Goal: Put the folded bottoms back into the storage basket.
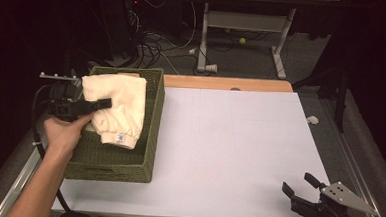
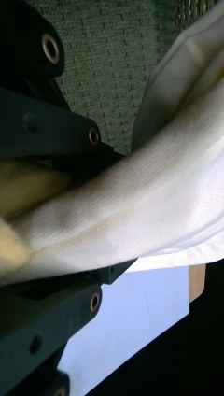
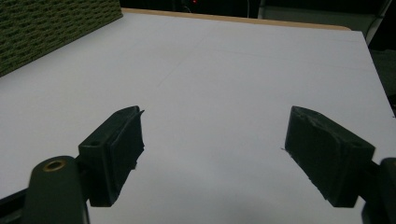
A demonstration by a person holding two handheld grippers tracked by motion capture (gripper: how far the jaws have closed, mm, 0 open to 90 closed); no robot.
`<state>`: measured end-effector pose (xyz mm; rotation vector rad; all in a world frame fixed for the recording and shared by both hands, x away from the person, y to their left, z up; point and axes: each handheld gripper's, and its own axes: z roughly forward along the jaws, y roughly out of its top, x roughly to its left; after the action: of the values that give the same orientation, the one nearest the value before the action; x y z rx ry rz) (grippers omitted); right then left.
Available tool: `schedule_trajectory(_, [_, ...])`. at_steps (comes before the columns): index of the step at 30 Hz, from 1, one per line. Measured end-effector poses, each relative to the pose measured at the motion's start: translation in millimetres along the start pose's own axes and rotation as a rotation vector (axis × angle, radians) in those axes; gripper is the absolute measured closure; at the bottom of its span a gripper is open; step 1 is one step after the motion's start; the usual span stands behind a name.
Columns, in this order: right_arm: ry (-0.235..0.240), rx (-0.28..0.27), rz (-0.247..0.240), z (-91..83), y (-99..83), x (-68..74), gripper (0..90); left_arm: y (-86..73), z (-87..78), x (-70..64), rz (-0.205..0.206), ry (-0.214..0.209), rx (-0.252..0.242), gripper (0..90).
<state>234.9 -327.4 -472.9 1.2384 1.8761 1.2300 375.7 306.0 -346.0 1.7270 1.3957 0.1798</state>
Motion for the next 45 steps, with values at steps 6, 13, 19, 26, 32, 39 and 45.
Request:
schedule_trajectory(6, [0.000, 0.001, 0.001, -0.1, -0.1, -0.2, 20.3, -0.4, 8.4, 12.5, -0.021, 0.035, 0.008, 59.8])
schedule_trajectory(13, [-0.002, 0.001, 0.000, 0.0, 0.0, -0.1, 20.3, -0.9, 21.5, 22.3, -0.033, 0.061, 0.017, 59.6])
schedule_trajectory(19, [-0.002, 0.003, 0.001, 0.0, -0.1, -0.3, 20.2, -1.5, 36.2, 30.4, -0.049, 0.082, 0.025, 59.6])
schedule_trajectory(26, [-0.004, 0.002, 0.001, 0.0, -0.1, -0.3, 20.3, -3.1, 56.0, 37.8, -0.060, 0.102, 0.050, 59.4])
schedule_trajectory(32, [-0.004, 0.003, 0.002, -0.2, -0.2, -0.7, 20.3, -4.6, 72.7, 42.5, -0.070, 0.110, 0.077, 59.3])
schedule_trajectory(39, [-0.005, 0.001, 0.001, -0.4, -0.3, -1.0, 20.3, -5.1, 92.7, 44.8, -0.091, 0.117, 0.100, 59.2])
schedule_trajectory(45, [-0.005, 0.001, 0.003, -0.4, -0.5, -1.7, 20.3, -8.4, 105.7, 46.8, -0.098, 0.120, 0.132, 58.9])
